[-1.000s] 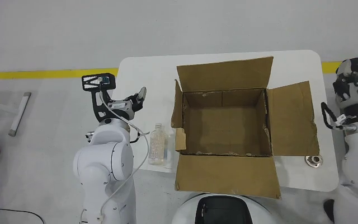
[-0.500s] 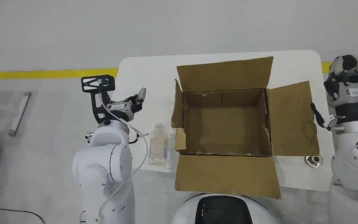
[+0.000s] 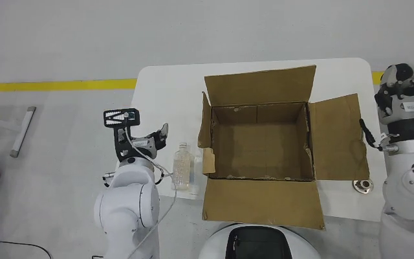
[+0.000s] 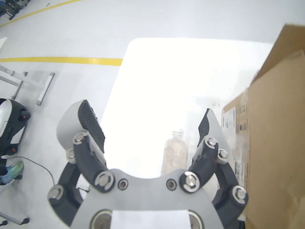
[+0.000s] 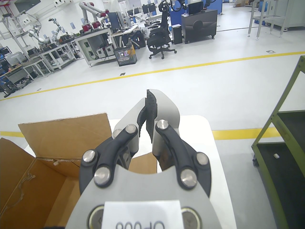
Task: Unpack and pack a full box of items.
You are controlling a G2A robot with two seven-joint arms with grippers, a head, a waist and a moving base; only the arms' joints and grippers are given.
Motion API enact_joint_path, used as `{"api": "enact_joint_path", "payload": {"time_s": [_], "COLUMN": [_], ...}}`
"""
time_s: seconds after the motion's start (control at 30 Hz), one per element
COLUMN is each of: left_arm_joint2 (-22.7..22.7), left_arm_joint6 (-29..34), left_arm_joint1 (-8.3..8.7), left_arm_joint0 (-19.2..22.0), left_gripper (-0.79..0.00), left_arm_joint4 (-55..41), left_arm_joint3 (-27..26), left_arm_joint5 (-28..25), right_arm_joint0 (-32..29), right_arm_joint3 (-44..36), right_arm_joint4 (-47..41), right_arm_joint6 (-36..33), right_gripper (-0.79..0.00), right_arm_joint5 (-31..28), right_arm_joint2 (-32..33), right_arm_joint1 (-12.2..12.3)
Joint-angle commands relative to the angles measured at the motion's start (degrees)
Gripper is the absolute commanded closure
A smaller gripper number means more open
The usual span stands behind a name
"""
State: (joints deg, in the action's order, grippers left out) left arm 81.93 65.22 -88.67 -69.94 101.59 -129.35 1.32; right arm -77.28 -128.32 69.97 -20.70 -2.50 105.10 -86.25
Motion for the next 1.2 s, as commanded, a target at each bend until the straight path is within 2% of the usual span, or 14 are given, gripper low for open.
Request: {"api": "enact_joint_path", "payload": {"time_s": [0.0, 0.1, 0.2, 0.57, 0.67, 0.83, 1.0, 1.13, 1.17], "left_arm_joint2": [-0.16, 0.55, 1.92, 2.07, 1.66, 2.44, 6.14, 7.16, 7.30], "left_arm_joint6": [2.34, 4.98, 7.12, 8.02, 4.83, 4.32, 4.89, 7.46, 8.12], "left_arm_joint1": [0.09, 0.15, 0.26, 0.30, 0.53, 1.15, 1.82, 2.18, 2.27], "left_arm_joint0": [-3.41, -6.84, -8.56, -8.68, -10.02, -10.33, -9.16, -8.04, -7.28], "left_gripper": [-0.785, -0.785, -0.785, -0.785, -0.785, -0.785, -0.785, -0.785, -0.785], "left_arm_joint4": [-1.56, -5.25, -9.43, -10.55, -10.22, -10.24, -12.55, -16.53, -17.54], "left_arm_joint3": [-1.49, -2.91, -2.75, -2.53, -1.88, 1.83, 6.31, 10.43, 11.05], "left_arm_joint5": [-1.54, -1.98, -2.96, -3.69, -5.18, -10.81, -14.58, -16.94, -17.38], "right_arm_joint0": [0.00, 0.00, 0.00, -0.46, -0.27, 1.27, 1.93, 1.43, 1.31], "right_arm_joint3": [0.00, 0.00, 0.00, -0.53, -0.69, 0.07, 0.77, 1.94, 2.48], "right_arm_joint4": [0.00, 0.00, 0.00, -1.77, -3.95, -10.04, -17.73, -24.45, -25.84], "right_arm_joint6": [0.00, 0.00, 0.00, 0.84, 0.57, -1.46, -4.96, -7.46, -7.67], "right_gripper": [0.000, 0.000, 0.000, 0.000, 0.000, 0.000, 0.000, -0.089, -0.089], "right_arm_joint5": [0.00, 0.00, 0.00, -0.12, 2.43, 7.09, 9.98, 10.65, 11.08], "right_arm_joint2": [0.00, 0.00, 0.00, -0.06, 0.09, 2.28, 7.16, 11.15, 12.01], "right_arm_joint1": [0.00, 0.00, 0.00, 0.04, 0.07, 0.19, 0.54, 0.88, 0.95]}}
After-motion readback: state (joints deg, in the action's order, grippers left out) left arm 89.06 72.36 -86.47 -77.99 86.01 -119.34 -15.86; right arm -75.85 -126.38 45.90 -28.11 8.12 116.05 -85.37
